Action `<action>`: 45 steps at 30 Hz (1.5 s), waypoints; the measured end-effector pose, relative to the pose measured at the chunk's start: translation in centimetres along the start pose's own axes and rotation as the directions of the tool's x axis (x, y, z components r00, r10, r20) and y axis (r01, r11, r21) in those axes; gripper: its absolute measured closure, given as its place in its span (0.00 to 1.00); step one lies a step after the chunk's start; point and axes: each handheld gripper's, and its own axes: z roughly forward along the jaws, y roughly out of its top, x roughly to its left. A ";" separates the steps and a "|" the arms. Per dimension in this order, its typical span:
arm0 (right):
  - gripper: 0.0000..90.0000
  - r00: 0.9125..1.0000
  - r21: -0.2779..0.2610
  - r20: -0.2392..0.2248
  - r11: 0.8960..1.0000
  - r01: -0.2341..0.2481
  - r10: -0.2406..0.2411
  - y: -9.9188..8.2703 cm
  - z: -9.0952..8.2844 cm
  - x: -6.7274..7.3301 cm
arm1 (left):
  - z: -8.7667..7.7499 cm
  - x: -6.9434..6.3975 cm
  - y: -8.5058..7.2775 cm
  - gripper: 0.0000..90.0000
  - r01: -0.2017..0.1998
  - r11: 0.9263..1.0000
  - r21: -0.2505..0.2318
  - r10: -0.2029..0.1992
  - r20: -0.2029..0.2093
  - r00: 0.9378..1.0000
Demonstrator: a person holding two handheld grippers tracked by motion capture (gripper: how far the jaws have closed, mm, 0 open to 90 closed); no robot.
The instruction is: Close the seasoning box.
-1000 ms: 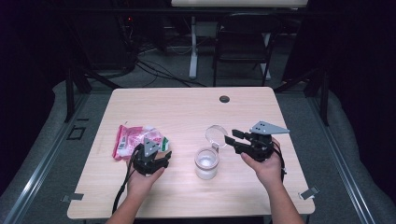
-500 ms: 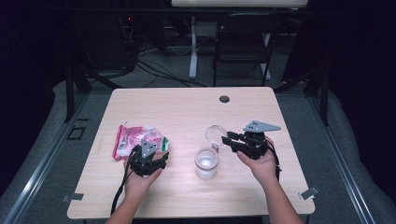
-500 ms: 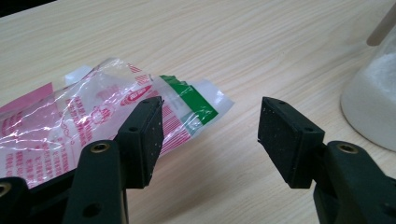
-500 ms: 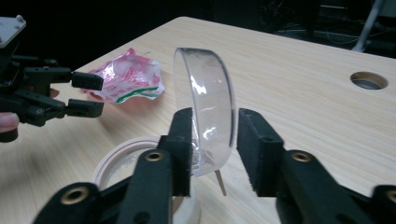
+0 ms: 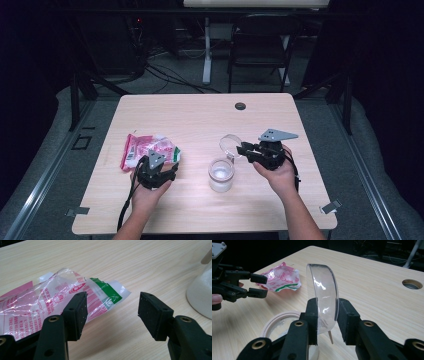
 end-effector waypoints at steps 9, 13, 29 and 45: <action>0.76 0.999 -0.006 -0.007 0.999 0.031 -0.031 0.0 0.0 0.9 | 0.1 0.1 0.1 0.45 0.007 1.000 -0.007 -0.007 0.000 1.000; 0.75 0.999 -0.002 -0.013 0.999 0.045 -0.045 0.0 0.1 1.2 | 0.1 0.1 0.1 0.45 0.007 1.000 -0.009 -0.007 -0.001 1.000; 0.70 0.996 0.012 -0.007 0.996 0.090 -0.090 -0.1 0.3 2.4 | 0.2 0.0 0.4 0.45 0.004 1.000 -0.016 -0.004 0.010 1.000; 0.56 0.978 0.026 -0.004 0.977 0.211 -0.211 -0.8 1.1 4.6 | 0.6 -0.6 0.8 0.45 -0.023 1.000 -0.019 0.024 0.028 0.999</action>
